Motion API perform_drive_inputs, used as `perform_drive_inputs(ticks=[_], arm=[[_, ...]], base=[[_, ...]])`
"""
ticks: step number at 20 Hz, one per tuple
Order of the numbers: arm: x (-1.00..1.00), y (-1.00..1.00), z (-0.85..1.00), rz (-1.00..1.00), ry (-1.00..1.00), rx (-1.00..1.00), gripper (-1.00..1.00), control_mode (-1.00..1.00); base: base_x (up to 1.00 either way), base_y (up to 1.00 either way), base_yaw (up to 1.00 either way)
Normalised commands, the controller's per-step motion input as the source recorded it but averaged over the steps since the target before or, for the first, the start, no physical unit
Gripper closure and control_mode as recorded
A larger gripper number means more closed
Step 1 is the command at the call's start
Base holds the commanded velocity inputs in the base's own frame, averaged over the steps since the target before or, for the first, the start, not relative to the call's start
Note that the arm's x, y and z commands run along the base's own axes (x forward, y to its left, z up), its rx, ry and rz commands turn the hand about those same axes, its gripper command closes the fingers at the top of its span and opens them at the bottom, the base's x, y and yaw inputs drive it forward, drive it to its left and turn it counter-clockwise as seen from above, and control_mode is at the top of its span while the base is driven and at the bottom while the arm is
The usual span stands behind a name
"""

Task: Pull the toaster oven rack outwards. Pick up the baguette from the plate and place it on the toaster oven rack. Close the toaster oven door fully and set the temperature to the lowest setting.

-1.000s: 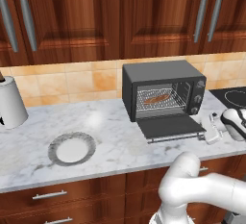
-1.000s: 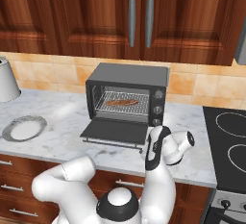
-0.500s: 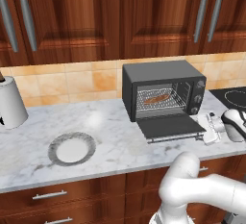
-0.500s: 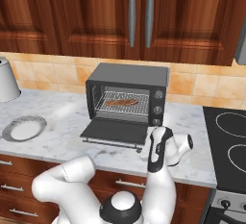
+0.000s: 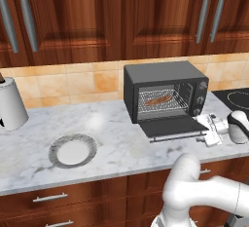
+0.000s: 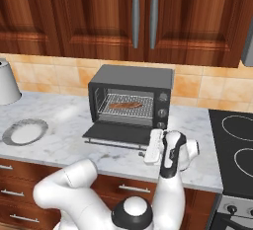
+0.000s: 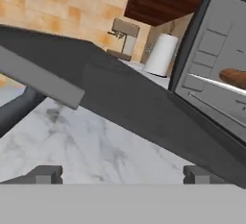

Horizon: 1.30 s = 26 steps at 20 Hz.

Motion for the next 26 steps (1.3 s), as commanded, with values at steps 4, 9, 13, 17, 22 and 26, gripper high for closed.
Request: perform_drive_inputs(ticks=[4,9,13,17,22,26], arm=[[0.08,0.52,0.20,0.13,-0.09,0.14,-1.00,-1.00],[0.14,0.52,0.40,0.03,-0.10,0.10,-1.00,-1.00],[0.23,0.43,0.59,0.00,-0.04,0.07,-1.00,-1.00],[0.30,0.43,0.66,-0.03,0.00,0.02,-1.00,-1.00],[0.31,0.51,0.62,-0.13,0.00,0.00,-1.00,-1.00],[0.28,0.55,0.59,-0.24,0.00,0.00,-1.00,-1.00]], base=[[0.00,0.00,0.00],[0.00,0.00,0.00],[0.00,0.00,0.00],[0.00,0.00,0.00],[0.00,0.00,0.00],[0.00,0.00,0.00]])
